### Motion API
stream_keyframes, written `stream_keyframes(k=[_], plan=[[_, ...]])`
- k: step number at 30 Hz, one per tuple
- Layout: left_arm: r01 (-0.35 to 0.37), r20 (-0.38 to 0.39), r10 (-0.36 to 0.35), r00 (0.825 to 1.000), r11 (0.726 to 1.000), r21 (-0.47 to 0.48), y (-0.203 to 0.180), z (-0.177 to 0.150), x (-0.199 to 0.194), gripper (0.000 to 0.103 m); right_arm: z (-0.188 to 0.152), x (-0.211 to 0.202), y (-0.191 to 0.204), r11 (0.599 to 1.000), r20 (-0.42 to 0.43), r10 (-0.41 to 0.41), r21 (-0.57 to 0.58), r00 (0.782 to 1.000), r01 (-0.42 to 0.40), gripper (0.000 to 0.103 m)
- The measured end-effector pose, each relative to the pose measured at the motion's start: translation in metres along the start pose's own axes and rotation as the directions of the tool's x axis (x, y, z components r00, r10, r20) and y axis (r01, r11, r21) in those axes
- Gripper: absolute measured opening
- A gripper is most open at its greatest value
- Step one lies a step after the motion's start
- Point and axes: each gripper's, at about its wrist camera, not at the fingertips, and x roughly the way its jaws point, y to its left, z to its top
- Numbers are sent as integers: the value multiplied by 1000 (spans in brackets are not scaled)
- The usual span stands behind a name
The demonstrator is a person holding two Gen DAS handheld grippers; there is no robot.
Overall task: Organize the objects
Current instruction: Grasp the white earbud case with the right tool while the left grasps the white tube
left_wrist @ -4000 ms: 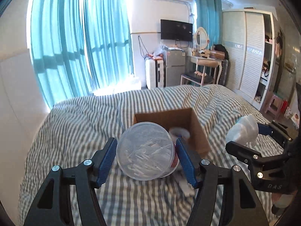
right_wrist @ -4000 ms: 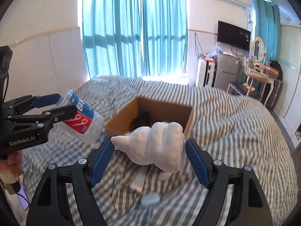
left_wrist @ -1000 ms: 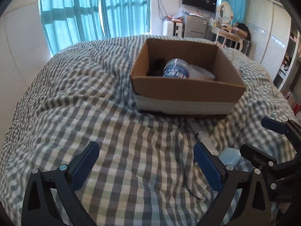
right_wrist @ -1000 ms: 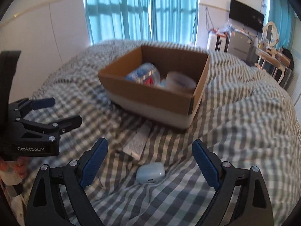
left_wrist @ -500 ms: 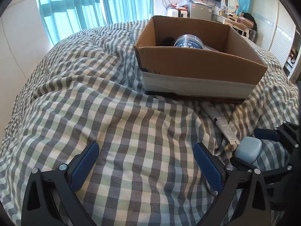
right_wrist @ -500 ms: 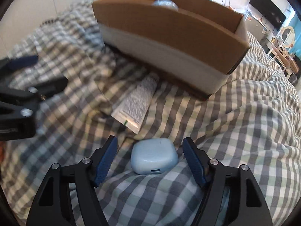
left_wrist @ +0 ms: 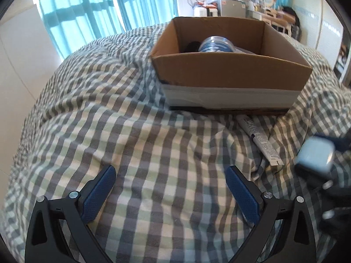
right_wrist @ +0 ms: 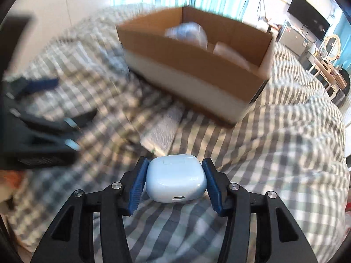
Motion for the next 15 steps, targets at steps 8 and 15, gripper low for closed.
stream_keyframes(k=[8,15], plan=[[90,106,-90,990,996,9,-35,30,-5,103,29,-23,-44,995,111,-91,36,990,88,51],[122,59,-121,991,992,-19,-60,40,26,80,37,-3,-75,991,86,-49,132,995,38,51]])
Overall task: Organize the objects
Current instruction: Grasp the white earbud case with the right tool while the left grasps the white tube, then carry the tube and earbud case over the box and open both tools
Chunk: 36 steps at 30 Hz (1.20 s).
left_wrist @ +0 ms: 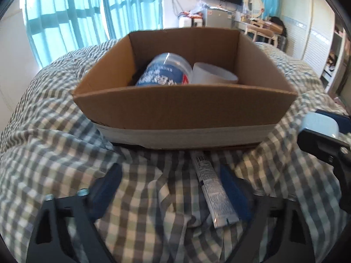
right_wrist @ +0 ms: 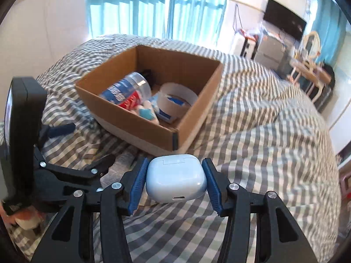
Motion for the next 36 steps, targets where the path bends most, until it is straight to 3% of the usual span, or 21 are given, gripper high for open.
stream_keyframes(k=[4,7,9,11,15,18,25,36], plan=[[24,-51,-23,998,999,23,-10,-1,20,66,-9,13,-5,998,-28,46,40,999,-45,51],[67,-76,-65,995,997,25,-17,-1,28,63,-11,14,-6,996,-23,62,65,998,-60,51],[92,-97,-88,991,995,36,-22,-1,35,51,-12,13,-8,995,-20,69,74,997,-68,51],[115,-122,-110,986,993,35,-25,-2,42,46,-13,14,-8,994,-20,78,78,997,-76,51],[122,-125,-116,985,991,47,-27,-2,41,27,-16,12,-6,993,-19,82,85,996,-80,51],[120,-136,-115,984,992,27,-21,-2,34,23,-20,9,-6,994,-14,74,81,997,-73,51],[181,-158,-189,969,982,-59,0,-6,4,23,-22,1,-1,996,-16,46,73,999,-45,51],[152,-53,-155,986,986,-69,22,-22,-51,23,-24,-20,34,999,2,42,13,999,-42,51]])
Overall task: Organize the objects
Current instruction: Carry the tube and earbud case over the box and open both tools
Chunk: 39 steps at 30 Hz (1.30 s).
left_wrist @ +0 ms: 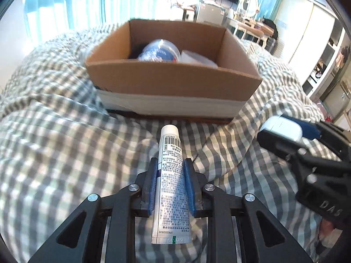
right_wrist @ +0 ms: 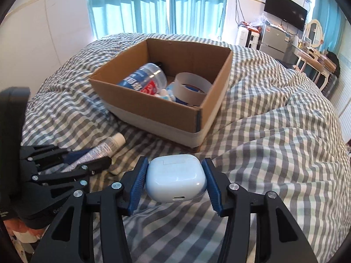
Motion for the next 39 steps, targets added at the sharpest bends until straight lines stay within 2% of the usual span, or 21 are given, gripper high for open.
stream_keyframes(k=[3,10,12,19,29,39], plan=[[-5,44,5,999,1000,6,-5,-3,-11,23,-3,-8,11,1000,2,-2,-14,1000,2,51],[-16,107,16,994,1000,0,14,-10,-26,23,-6,-31,42,998,35,-2,-57,999,4,51],[-17,120,18,993,1000,-10,18,-15,-40,23,-5,-39,50,997,49,-3,-74,999,7,51],[-34,204,35,978,999,-9,21,-3,-81,23,10,-68,63,994,120,-9,-107,993,22,51],[-82,311,76,948,997,8,24,53,-108,23,55,-94,57,992,227,-23,-115,974,50,51],[-72,390,64,919,997,7,31,125,-107,23,120,-84,42,994,295,-36,-84,955,63,51]])
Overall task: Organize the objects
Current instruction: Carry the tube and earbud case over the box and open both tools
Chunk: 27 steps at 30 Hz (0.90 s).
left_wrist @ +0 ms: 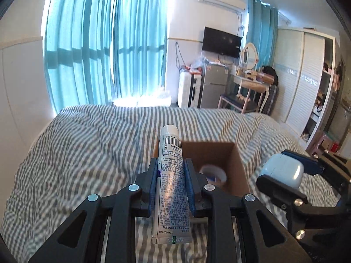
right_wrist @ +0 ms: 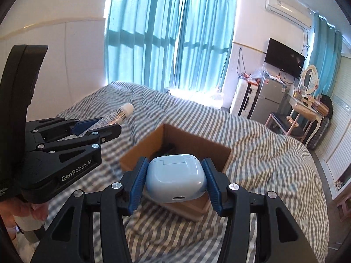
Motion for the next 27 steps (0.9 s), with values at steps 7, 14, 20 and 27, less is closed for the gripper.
stream_keyframes(k=[7,14,20,27], plan=[[-15,-1,15,1000,1000,-19,13,30,41,23,28,46,-13,1000,-10,-8,19,1000,9,51],[29,-65,-30,997,1000,-9,18,30,97,23,35,106,-31,999,-55,-11,42,998,13,51],[56,-118,-49,992,997,53,12,18,143,23,27,155,-48,998,-108,-21,58,994,27,51],[98,-174,-84,981,992,75,2,3,179,23,4,194,-68,996,-166,-6,88,986,20,51]])
